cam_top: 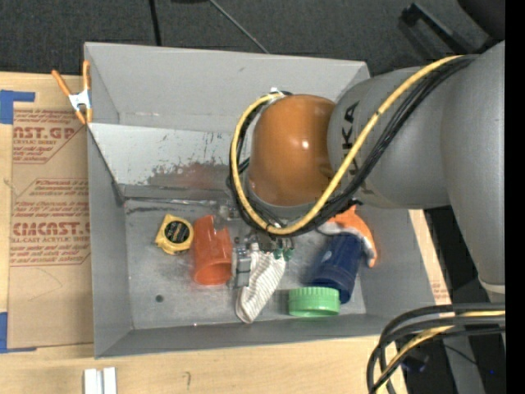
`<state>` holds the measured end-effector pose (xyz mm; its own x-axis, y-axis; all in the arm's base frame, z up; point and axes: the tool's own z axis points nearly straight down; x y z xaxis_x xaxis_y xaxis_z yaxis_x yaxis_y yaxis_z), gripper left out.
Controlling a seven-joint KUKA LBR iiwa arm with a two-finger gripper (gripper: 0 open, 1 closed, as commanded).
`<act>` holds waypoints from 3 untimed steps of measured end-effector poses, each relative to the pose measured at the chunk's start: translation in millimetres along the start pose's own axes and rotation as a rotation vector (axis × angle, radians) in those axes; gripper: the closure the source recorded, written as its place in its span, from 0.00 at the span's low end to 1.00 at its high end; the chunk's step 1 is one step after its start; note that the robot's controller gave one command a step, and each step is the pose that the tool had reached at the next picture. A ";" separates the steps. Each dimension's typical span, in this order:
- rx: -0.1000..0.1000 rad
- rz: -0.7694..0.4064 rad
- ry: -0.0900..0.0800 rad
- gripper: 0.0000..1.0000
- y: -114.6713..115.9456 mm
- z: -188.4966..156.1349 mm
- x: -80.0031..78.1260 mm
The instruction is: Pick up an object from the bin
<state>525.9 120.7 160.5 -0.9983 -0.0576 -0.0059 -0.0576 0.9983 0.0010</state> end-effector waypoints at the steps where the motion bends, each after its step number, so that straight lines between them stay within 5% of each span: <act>1: 0.000 -0.038 0.005 0.00 -10.2 26.3 7.1; 2: -0.001 0.002 0.003 0.00 -4.3 25.7 -6.1; 3: -0.007 0.013 -0.024 0.00 -5.4 80.6 -8.1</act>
Offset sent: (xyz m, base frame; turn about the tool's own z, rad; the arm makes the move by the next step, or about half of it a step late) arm 0.0061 -0.0045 -0.0259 0.0020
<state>534.8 116.0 79.9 -0.9986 -0.0443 -0.0300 -0.0446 0.9990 0.0081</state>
